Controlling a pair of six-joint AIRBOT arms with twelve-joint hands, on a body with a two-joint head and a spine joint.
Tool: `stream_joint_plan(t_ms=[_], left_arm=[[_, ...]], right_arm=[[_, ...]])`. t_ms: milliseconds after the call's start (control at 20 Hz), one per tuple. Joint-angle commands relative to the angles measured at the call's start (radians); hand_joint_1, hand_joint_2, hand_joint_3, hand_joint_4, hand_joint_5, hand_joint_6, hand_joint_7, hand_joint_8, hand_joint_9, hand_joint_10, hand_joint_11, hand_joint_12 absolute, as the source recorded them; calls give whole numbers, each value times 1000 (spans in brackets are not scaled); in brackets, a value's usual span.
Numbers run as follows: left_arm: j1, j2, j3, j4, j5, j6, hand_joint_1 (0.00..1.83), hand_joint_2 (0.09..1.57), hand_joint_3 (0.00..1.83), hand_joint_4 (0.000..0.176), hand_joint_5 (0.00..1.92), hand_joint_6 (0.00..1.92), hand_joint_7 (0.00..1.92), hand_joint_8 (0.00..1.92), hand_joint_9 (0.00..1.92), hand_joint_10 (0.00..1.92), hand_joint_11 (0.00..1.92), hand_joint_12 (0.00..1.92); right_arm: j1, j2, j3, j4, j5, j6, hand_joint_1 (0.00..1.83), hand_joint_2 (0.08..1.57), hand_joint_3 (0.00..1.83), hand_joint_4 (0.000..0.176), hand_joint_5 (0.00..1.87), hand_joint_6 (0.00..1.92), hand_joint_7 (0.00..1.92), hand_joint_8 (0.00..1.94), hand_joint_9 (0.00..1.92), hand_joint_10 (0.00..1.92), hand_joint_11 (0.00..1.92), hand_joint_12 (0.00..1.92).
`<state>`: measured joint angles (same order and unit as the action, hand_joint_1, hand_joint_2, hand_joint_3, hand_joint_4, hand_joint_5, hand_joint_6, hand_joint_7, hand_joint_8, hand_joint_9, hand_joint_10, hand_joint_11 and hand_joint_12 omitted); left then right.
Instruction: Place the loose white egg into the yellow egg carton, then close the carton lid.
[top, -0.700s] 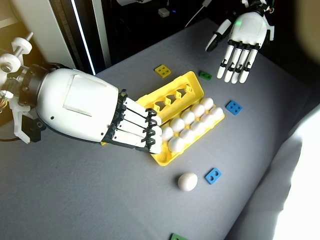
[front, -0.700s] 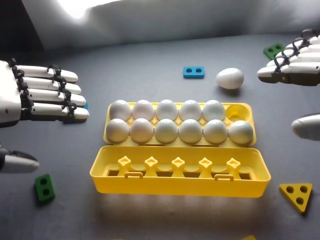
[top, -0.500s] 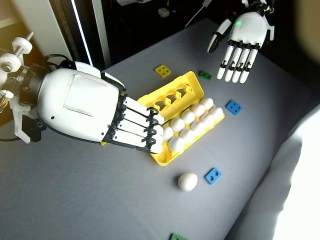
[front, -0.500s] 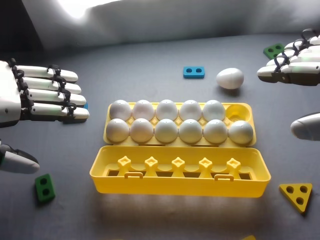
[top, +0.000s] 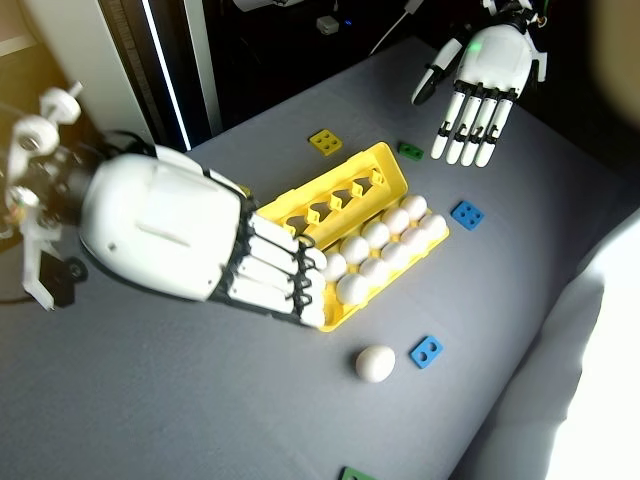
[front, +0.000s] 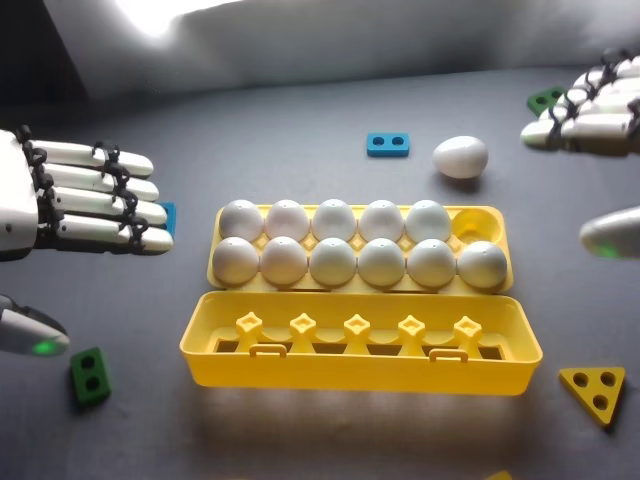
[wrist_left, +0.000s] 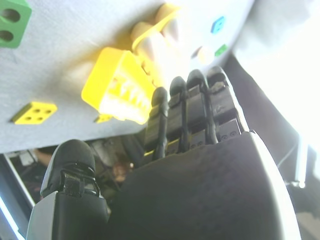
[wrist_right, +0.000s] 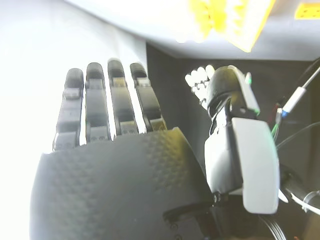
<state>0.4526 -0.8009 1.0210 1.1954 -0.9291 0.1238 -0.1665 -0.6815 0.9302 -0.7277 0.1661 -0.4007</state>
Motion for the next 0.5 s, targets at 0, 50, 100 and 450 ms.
stream_joint_plan(t_ms=[0, 50, 100, 450], left_arm=[[-16, 21, 11, -39, -49, -26, 0, 1256, 7, 0, 124, 0, 130, 1, 88, 1, 11, 10], [-22, 27, 11, -25, -45, -41, 0, 1257, 7, 0, 129, 2, 134, 3, 89, 1, 10, 10], [-27, 31, 12, -28, -55, -25, 0, 1258, 7, 0, 125, 0, 132, 2, 87, 0, 8, 9], [-33, 30, 50, 21, -59, -135, 0, 1253, 2, 0, 131, 4, 143, 4, 98, 3, 14, 13]], right_arm=[[12, 5, 15, 17, 62, -1, 0, 1240, 0, 0, 105, 1, 122, 1, 112, 0, 0, 205], [16, -3, 26, 17, 58, -1, 0, 1242, 0, 0, 121, 2, 135, 2, 123, 2, 0, 230], [19, -19, 44, 17, 51, -1, 0, 1233, 0, 0, 125, 3, 137, 2, 126, 2, 0, 238], [64, -176, 226, 18, -14, -1, 0, 1073, 0, 45, 188, 12, 83, 1, 35, 0, 0, 6]])
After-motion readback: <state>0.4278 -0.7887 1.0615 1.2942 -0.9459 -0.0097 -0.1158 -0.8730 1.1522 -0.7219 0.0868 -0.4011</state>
